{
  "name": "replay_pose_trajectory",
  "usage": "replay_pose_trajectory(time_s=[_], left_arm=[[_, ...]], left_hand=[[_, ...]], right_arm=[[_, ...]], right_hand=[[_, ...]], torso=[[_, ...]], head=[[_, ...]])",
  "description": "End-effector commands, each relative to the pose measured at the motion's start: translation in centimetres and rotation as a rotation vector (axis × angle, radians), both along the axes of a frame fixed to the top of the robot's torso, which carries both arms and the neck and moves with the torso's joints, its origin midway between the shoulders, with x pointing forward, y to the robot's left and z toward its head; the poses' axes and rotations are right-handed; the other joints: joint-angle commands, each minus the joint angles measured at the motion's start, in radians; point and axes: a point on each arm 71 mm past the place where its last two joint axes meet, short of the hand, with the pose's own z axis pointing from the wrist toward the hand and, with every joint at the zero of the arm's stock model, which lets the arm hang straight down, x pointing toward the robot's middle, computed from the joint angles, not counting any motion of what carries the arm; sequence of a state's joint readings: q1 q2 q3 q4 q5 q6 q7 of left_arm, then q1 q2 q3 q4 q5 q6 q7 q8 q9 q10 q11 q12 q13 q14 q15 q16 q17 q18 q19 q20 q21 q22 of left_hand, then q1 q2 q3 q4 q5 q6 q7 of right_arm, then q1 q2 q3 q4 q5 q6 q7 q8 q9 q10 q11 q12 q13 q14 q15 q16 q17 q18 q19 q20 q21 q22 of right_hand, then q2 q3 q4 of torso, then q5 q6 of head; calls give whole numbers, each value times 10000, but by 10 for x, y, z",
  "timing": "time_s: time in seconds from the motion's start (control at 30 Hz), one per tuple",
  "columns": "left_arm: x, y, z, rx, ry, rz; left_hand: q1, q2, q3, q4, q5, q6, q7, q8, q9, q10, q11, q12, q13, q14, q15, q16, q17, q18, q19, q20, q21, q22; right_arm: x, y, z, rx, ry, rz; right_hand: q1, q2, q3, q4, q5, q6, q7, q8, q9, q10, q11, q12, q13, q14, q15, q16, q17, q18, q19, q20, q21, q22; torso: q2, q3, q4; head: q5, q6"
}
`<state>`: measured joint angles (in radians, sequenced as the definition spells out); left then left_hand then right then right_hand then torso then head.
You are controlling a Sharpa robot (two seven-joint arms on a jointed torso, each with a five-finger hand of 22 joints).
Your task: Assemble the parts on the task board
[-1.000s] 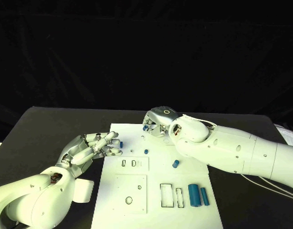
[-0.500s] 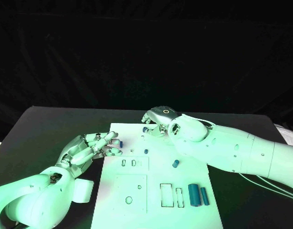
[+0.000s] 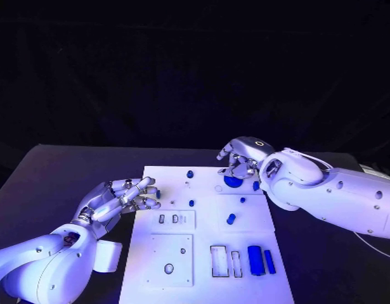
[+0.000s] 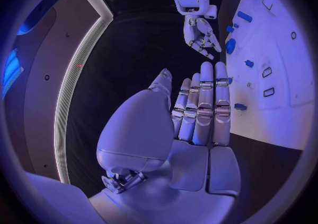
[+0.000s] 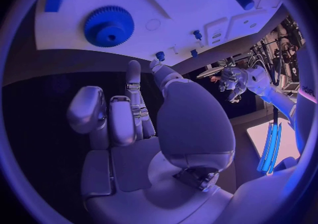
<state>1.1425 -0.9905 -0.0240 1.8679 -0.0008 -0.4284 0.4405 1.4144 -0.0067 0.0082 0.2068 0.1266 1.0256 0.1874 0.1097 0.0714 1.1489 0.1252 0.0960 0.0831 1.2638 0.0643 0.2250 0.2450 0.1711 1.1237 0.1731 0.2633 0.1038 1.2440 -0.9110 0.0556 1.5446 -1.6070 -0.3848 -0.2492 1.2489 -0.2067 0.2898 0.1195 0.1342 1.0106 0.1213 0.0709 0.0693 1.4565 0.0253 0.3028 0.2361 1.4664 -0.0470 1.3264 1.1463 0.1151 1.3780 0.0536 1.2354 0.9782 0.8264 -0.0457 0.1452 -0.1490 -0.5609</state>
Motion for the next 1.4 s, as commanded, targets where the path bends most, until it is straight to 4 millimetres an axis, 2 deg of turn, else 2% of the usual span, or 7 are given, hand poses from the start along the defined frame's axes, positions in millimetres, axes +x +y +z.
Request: replay_pose_trajectory(time_s=[0.03,0.1,0.13,0.37,0.97,1.13,1.4], left_arm=[[0,-2,2,-136,-61,-217],[0,-2,1,-139,-56,-227],[1,-2,1,-141,-54,-234],[1,-2,1,-136,-41,-240],[2,-2,0,-129,-30,-236],[2,-1,0,-118,-30,-214],[2,-1,0,-119,-22,-226]], left_hand=[[79,0,-20,-21,-49,12,50,-29,-15,9,47,-59,-7,20,35,2,16,115,76,21,7,-16],[79,0,-20,-21,-49,12,50,-29,-15,9,47,-59,-7,20,35,2,16,115,76,21,7,-16],[79,0,-20,-21,-49,12,50,-29,-15,9,47,-59,-7,20,35,2,16,115,76,21,7,-16],[79,0,-20,-21,-49,12,50,-29,-15,9,47,-59,-7,20,35,2,16,115,76,21,7,-16],[79,0,-20,-21,-49,12,50,-29,-15,9,47,-59,-7,20,35,2,16,115,76,21,7,-16],[79,0,-20,-21,-49,12,50,-29,-15,9,47,-59,-7,20,35,2,16,115,76,21,7,-16],[79,0,-20,-21,-49,12,50,-29,-15,9,47,-59,-7,20,35,2,16,115,76,21,7,-16]], right_arm=[[-1,-13,-6,589,1308,-820],[-2,-21,-7,530,1490,-1031],[-2,-24,-8,488,1581,-1131],[0,-32,-13,136,1823,-1362],[3,-24,-30,-484,2128,-1185],[3,-23,-31,-417,2049,-1120],[3,-22,-31,-326,1912,-1093]], right_hand=[[328,199,-1165,446,211,-77,-55,2,6,-138,6,1624,1927,562,-20,510,692,-191,143,-39,449,630],[632,281,-1598,694,257,-135,-9,8,7,-482,22,2661,3244,556,-18,668,910,-211,128,-6,574,793],[1040,455,-2132,1195,283,-166,42,67,29,-1073,62,3489,4501,521,23,761,994,-223,60,64,690,913],[1411,383,-2335,1593,270,-208,43,80,20,-1076,88,4600,5951,551,52,916,1236,-241,76,79,853,1146],[1684,538,-2394,1631,196,-33,16,206,36,-619,73,6845,8349,644,51,1279,1849,-332,232,90,1213,1719],[1694,568,-2396,1624,187,0,11,223,36,-554,70,7113,8618,655,50,1323,1927,-345,253,89,1258,1792],[1737,752,-2348,1587,233,196,-19,316,54,-454,44,7554,9095,697,34,1476,2207,-389,338,86,1411,2050]], torso=[[3,47,-119],[12,62,-148],[17,70,-155],[17,61,-131],[12,37,-75],[9,36,-114],[11,37,-91]], head=[[31,40],[38,42],[31,37],[-37,6],[-67,-104],[-26,-102],[-61,-104]])
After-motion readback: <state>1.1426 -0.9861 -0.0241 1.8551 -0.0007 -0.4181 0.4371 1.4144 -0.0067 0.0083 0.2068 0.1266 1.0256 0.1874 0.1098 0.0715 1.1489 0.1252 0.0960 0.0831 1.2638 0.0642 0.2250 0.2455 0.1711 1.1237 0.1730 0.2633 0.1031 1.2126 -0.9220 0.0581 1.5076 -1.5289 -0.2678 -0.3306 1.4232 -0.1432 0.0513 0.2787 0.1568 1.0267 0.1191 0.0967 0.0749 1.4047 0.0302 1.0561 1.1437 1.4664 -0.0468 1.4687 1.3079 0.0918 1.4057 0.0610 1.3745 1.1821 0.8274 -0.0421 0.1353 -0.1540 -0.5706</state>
